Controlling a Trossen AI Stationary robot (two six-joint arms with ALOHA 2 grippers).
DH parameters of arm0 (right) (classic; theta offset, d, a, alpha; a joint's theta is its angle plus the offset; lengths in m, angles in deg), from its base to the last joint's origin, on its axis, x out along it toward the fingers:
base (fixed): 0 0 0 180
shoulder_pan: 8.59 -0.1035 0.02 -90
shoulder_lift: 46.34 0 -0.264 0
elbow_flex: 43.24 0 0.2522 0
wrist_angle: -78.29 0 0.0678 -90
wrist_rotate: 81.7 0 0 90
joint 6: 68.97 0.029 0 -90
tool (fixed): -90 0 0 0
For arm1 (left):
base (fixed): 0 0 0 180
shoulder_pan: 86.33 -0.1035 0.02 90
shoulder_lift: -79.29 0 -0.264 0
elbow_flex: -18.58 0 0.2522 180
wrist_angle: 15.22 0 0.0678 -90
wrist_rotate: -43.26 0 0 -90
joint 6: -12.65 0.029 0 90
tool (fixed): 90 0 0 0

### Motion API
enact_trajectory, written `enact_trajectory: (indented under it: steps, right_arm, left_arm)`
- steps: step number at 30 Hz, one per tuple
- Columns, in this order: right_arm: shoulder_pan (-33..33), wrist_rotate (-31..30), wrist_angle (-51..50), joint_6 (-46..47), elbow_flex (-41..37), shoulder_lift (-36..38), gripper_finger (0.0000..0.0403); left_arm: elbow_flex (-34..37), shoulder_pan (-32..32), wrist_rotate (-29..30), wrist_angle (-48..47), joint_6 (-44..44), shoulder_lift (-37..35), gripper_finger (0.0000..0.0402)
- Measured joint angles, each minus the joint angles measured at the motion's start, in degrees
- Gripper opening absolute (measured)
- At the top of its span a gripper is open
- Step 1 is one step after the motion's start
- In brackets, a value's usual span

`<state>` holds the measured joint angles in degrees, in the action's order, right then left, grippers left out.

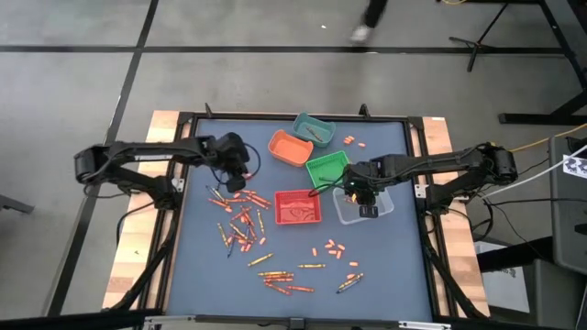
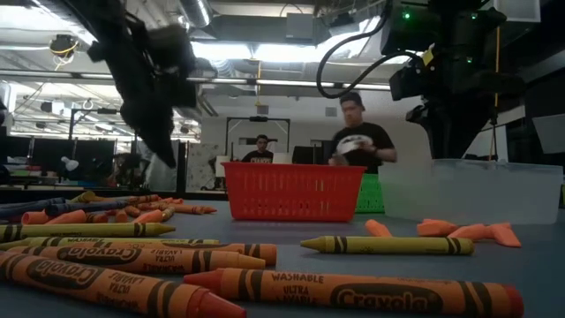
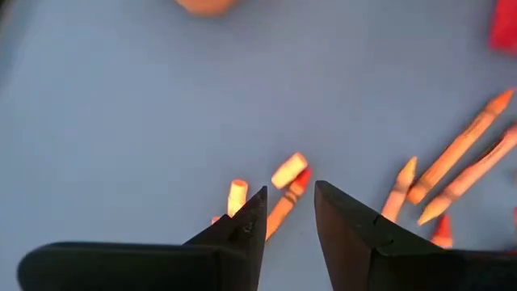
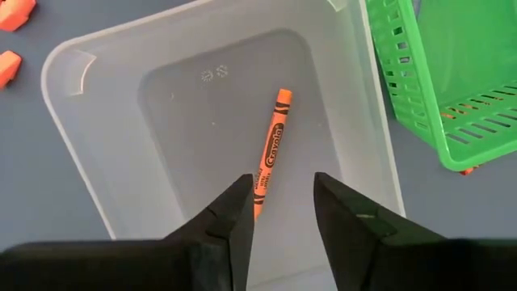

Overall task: Sort crayons
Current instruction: Put the red orange crayon into the blue bin

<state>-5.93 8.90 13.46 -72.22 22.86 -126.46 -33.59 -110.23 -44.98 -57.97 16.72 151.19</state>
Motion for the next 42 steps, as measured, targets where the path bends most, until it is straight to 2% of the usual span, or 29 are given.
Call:
enact_trajectory:
  steps: [7, 17, 24, 30, 34, 38, 42]
  right_arm:
    - [0.0, 0.0, 0.0, 0.0, 0.0, 0.0, 0.0127]
    - [0.0, 0.0, 0.0, 0.0, 0.0, 0.0, 0.0127]
    - [0.0, 0.0, 0.0, 0.0, 0.0, 0.0, 0.0127]
    - [0.0, 0.4, -1.3, 0.0, 0.0, 0.5, 0.0127]
    - [-0.1, 0.4, -3.7, 0.3, 0.0, 3.5, 0.0127]
    - [-0.1, 0.4, -4.0, 0.4, 0.0, 8.5, 0.0127]
    - [-0.1, 0.4, -4.0, 0.4, 0.0, 12.9, 0.0127]
  left_arm:
    - [0.0, 0.0, 0.0, 0.0, 3.2, 7.5, 0.0076]
    - [0.0, 0.0, 0.1, 3.7, 4.7, 13.9, 0.0062]
    - [-0.2, 0.0, 0.1, 4.0, 5.1, 15.4, 0.0059]
    - [-0.2, 0.0, 0.0, 4.0, 3.9, 15.4, 0.0029]
    - [-0.1, 0.1, 0.3, 4.0, 2.2, 15.4, 0.0007]
    - [-0.6, 0.1, -0.3, 3.4, 2.2, 15.5, 0.0004]
    - [-4.7, 0.0, -1.2, -2.9, 2.1, 16.0, 0.0004]
